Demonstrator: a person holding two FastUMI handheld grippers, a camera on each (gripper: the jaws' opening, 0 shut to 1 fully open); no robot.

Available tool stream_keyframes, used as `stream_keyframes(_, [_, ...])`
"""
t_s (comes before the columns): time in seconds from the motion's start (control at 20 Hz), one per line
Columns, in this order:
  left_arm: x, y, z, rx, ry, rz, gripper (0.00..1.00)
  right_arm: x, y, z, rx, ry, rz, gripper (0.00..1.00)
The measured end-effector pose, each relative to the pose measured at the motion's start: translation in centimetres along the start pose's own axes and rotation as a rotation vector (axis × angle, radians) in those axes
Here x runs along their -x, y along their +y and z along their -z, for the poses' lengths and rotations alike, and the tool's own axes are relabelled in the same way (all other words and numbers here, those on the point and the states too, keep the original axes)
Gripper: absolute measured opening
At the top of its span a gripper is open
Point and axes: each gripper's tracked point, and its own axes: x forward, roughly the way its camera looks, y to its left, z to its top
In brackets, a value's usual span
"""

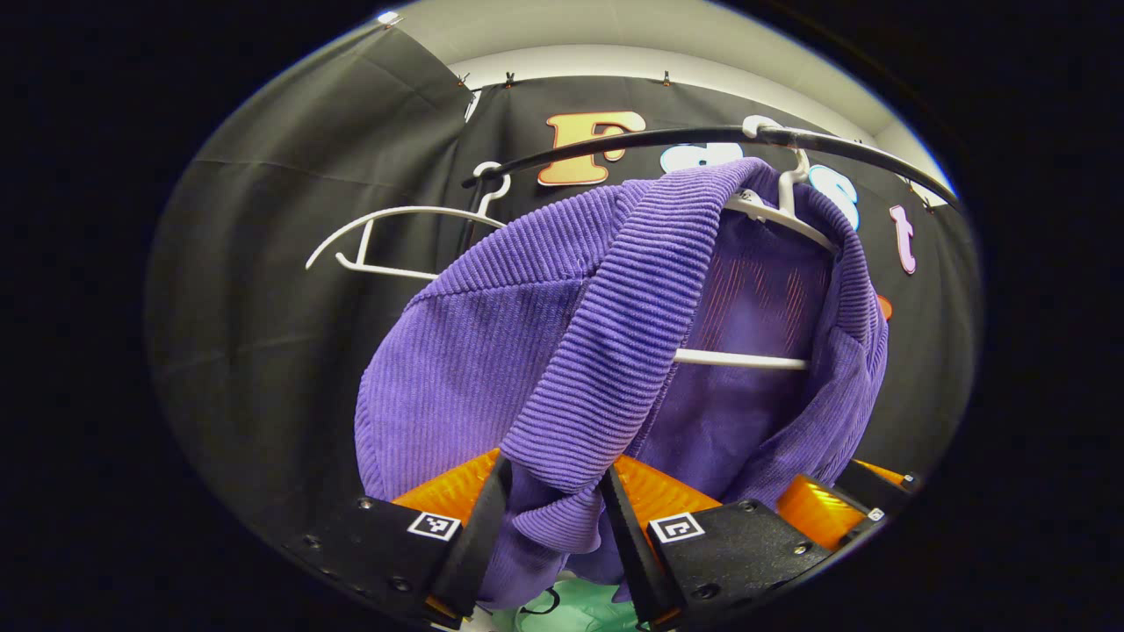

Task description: Grasp the clothes on the hanger with both hands and then place them into the laundry hamper below.

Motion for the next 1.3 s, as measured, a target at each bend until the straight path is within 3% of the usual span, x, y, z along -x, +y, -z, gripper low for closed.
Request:
stream_keyframes(0.25, [-0.5, 0.9, -0.1, 0.009, 0.005, 0.013, 0.59, -3.1, 0.6, 0.4, 0.047, 0.003, 0.022, 0.98])
stream_keyframes(0.35, [-0.6, 1.2, -0.1, -0.001, 0.001, 0.018, 0.51, -3.9, 0.6, 0.7, 0.053, 0.013, 0.020, 0.94])
stream_keyframes(0.4, [-0.8, 1.1, 0.0, -0.006, 0.002, 0.030, 0.45, -4.3, 0.6, 0.9, 0.052, 0.020, 0.014, 0.77])
stream_keyframes(0.5, [-1.1, 1.1, 0.1, -0.021, 0.010, 0.049, 0.31, -4.4, 0.5, 1.3, 0.044, 0.037, -0.007, 0.61])
stream_keyframes(0.55, [-1.1, 1.3, 0.0, -0.026, 0.009, 0.052, 0.29, -4.3, 0.6, 1.4, 0.039, 0.045, -0.033, 0.51])
stream_keyframes(0.6, [-1.2, 1.5, -0.1, -0.034, 0.006, 0.055, 0.15, -4.4, 0.3, 1.5, 0.036, 0.054, -0.046, 0.42])
stream_keyframes(0.75, [-0.9, 1.3, -0.2, -0.081, 0.027, 0.094, 0.05, -3.9, -0.1, 1.2, -0.009, 0.093, -0.123, 0.12])
stream_keyframes(1.1, [1.7, 2.4, -1.1, -0.025, 0.079, 0.142, 0.01, -1.8, -1.6, 0.4, -0.127, 0.217, -0.288, 0.13])
stream_keyframes(1.3, [3.5, 2.7, -1.8, 0.007, 0.108, 0.172, 0.02, -0.9, -4.0, -1.2, -0.202, 0.233, -0.339, 0.14])
